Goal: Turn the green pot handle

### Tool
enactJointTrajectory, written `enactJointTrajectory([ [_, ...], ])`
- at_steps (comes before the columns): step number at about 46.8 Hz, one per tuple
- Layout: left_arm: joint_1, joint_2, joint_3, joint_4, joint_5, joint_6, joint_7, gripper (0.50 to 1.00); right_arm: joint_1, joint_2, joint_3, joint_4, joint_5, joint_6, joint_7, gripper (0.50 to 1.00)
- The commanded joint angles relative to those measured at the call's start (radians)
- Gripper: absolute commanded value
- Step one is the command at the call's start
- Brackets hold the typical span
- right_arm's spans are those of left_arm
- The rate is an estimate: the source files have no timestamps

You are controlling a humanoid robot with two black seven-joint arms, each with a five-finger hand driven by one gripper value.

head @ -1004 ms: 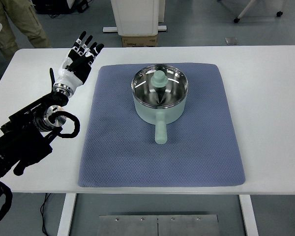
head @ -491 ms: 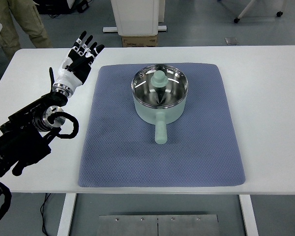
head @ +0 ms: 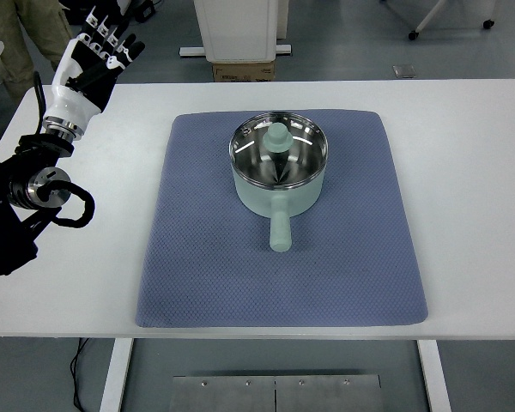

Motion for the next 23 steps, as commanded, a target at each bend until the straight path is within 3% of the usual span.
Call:
enactJointTrajectory([
  [1, -0.005, 0.058, 0.018, -0.080, 0.009, 0.003, 0.000, 1.000, 0.000, 0.000, 0.000, 0.000, 0.000, 0.000, 0.000, 1.000],
  [9, -0.040, 0.098, 0.068, -0.140, 0.018, 0.012, 0.000, 1.000, 0.000, 0.000, 0.000, 0.000, 0.000, 0.000, 0.000, 1.000],
  [23, -0.101, 0.164, 0.113, -0.281, 0.112, 0.078, 0.000, 1.000, 0.000, 0.000, 0.000, 0.000, 0.000, 0.000, 0.000, 1.000],
])
